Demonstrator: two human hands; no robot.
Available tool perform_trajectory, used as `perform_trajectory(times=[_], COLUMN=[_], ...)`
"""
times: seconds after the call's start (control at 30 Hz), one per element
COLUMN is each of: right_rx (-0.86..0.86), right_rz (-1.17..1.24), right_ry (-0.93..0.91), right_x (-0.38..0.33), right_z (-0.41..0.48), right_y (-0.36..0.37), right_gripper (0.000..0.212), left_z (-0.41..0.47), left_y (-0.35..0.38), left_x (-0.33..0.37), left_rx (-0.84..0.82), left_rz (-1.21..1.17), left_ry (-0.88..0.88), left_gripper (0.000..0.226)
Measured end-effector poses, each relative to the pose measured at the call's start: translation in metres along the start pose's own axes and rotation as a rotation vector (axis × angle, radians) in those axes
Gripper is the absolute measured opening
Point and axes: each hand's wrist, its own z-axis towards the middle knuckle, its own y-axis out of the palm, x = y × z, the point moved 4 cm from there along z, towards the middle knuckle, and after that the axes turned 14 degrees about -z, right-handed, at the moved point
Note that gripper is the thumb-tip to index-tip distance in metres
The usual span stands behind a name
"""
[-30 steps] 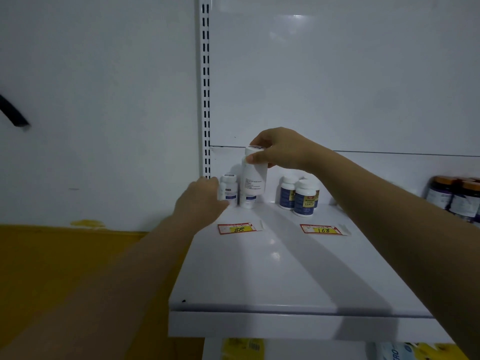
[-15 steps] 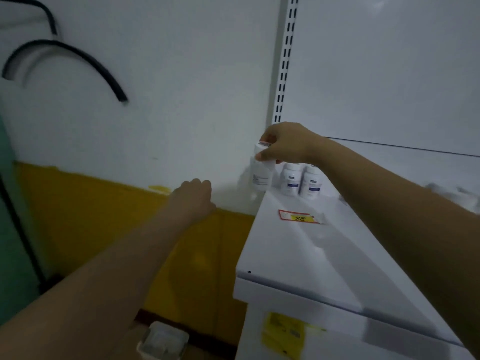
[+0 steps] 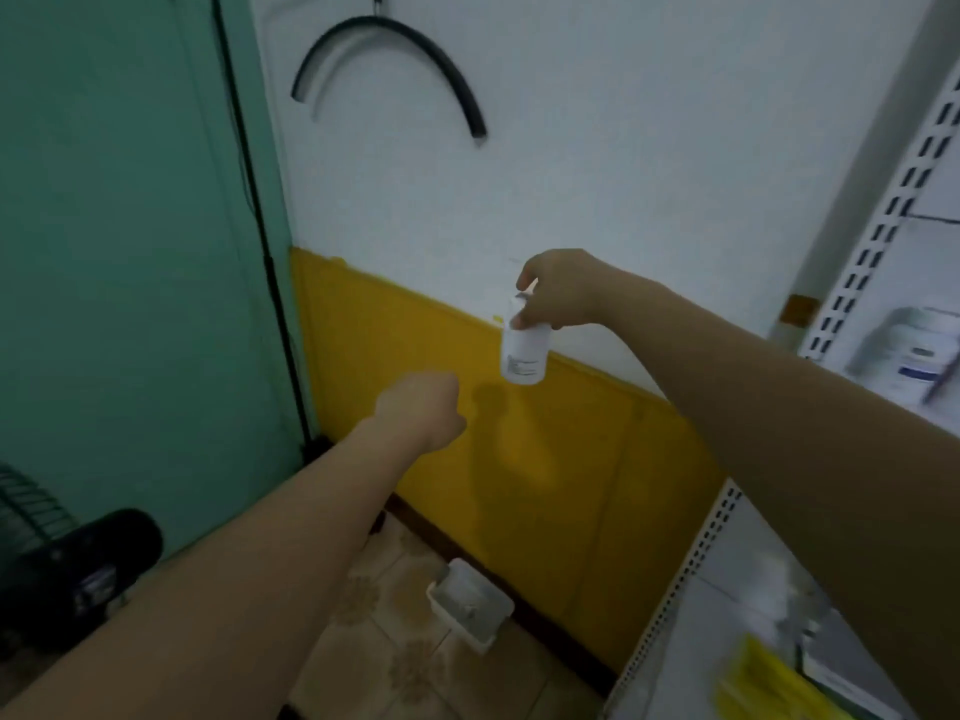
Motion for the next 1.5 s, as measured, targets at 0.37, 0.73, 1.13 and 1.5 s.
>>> perform_trajectory(times=[0.37, 0.73, 1.13, 1.5], right_rx=[-0.199, -0.427, -0.569, -0.663], right_rz=[0.016, 0.185, 0.279, 0.271], right_ry=[-0.136, -0.039, 0.198, 0.347], right_x=[-0.084, -0.054, -0.003, -0.003], right_z=[0.134, 0.261, 0.289, 0.230], right_y=[0.113, 0.336, 0.687, 1.036], right_gripper=[0.044, 0.017, 0.040, 0.040], left_z=[0.061, 0.181, 0.255, 0.257], left_y=[0.051, 0.195, 0.455, 0.756], left_x=[-0.144, -0.226, -0.307, -0.387], left_rx=[-0.059, -0.193, -0.492, -0.692], left_rz=[-0.042, 0.016, 0.045, 0.053], left_ry=[-0.171, -0.246, -0.130, -0.006], left_gripper=[0.014, 0.030, 0.028, 0.034])
